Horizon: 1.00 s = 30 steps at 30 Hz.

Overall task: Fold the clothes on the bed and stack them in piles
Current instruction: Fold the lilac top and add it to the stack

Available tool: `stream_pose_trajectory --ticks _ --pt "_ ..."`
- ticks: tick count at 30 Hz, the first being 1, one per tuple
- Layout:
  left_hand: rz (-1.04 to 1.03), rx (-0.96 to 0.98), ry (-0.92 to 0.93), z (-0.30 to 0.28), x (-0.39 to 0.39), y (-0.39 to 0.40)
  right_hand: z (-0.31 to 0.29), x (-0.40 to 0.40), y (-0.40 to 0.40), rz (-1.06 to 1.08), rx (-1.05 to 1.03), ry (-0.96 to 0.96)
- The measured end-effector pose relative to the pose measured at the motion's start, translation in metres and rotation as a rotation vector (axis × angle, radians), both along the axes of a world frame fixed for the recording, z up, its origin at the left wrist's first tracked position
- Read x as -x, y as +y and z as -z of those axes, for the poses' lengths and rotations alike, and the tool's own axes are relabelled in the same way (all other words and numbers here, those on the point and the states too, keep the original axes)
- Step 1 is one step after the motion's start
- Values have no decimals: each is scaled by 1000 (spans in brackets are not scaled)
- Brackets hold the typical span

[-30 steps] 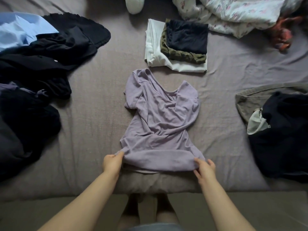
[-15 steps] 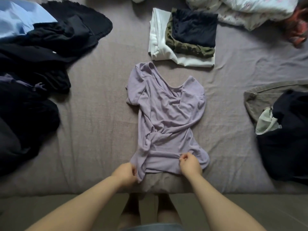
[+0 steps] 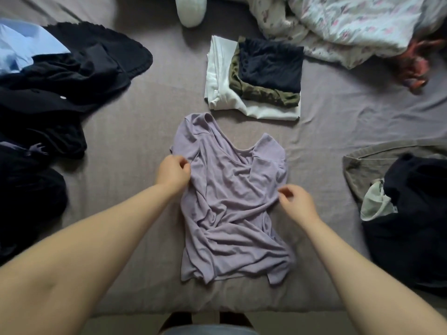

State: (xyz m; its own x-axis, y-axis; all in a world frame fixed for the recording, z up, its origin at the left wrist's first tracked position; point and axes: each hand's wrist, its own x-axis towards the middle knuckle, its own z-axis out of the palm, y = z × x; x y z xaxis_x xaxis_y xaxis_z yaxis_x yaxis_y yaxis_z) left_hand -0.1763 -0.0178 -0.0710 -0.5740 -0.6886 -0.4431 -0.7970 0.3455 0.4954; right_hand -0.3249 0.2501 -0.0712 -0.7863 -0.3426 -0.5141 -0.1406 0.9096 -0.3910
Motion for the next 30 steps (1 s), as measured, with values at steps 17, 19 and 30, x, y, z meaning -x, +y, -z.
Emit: stream_pose_trajectory --ticks 17,19,30 --pt "195 229 -280 54 100 -45 38 87 -51 283 480 144" --pt "157 250 -247 56 94 -49 22 103 -42 326 525 161" --pt "-215 7 267 -16 85 -52 -41 109 -49 107 297 29"
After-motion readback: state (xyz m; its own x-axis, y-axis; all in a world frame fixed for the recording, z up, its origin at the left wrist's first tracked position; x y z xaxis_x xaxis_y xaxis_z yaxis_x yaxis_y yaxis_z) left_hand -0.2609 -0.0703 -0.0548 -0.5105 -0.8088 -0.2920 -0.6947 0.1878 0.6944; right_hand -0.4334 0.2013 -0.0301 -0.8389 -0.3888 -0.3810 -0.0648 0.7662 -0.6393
